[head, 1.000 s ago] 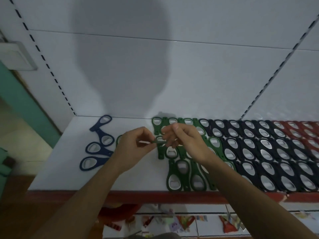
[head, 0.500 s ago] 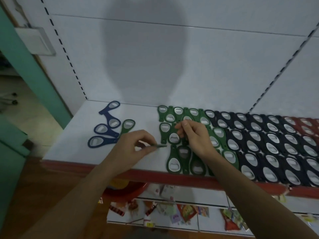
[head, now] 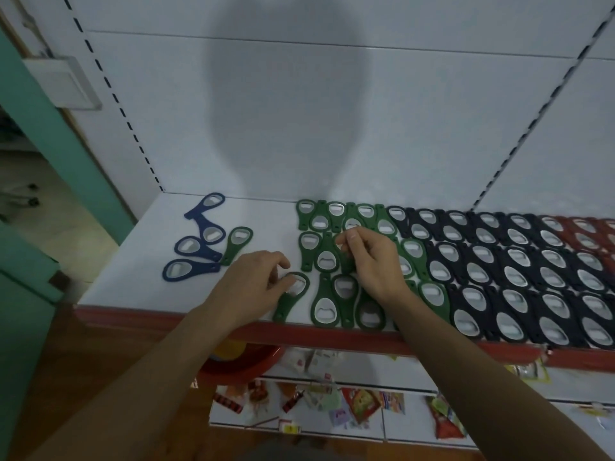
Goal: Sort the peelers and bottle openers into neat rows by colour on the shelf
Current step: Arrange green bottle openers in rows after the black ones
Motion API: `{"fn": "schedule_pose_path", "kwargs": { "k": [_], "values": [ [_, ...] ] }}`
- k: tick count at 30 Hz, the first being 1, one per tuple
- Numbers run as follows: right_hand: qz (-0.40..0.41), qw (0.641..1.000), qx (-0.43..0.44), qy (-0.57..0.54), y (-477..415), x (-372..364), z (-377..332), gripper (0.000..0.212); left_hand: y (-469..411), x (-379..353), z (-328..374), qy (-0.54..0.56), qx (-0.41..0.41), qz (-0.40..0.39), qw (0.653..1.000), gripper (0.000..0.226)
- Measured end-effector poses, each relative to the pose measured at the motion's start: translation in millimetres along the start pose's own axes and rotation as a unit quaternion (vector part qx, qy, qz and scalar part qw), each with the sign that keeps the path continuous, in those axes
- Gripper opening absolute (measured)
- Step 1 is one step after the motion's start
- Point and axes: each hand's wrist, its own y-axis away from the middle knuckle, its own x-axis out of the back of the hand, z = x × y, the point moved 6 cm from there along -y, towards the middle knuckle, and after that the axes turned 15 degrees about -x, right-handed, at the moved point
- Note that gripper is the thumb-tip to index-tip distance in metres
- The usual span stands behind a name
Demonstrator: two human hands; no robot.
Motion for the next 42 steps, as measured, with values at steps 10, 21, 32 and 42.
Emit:
{"fn": "schedule_pose_path", "kwargs": {
  "k": [10, 21, 32, 42],
  "values": [
    [0.109, 0.934, -0.024, 0.340, -8.8, 12.0, 13.4, 0.027, -6.2, -13.1, -8.6, 0.079, -0.106, -0.118, 0.984, 0.056],
    [0.095, 0.928, -0.026, 0.360, -12.0, 8.4, 18.0, 0.032, -9.0, -29.9, 3.8, 0.095, -0.122, -0.093, 0.984, 0.048],
    [-0.049, 0.933, 0.110, 0.339, -12.5, -41.7, -35.2, 0.037, 6.5, 33.5, -63.0, -0.070, -0.012, 0.101, 0.992, 0.032],
    [-0.236, 0.834, 0.294, 0.403, -21.6, -167.7, -62.4, 0.038, 30.6, 34.5, -147.1, -0.180, 0.129, -0.082, 0.972, 0.078]
  ]
}}
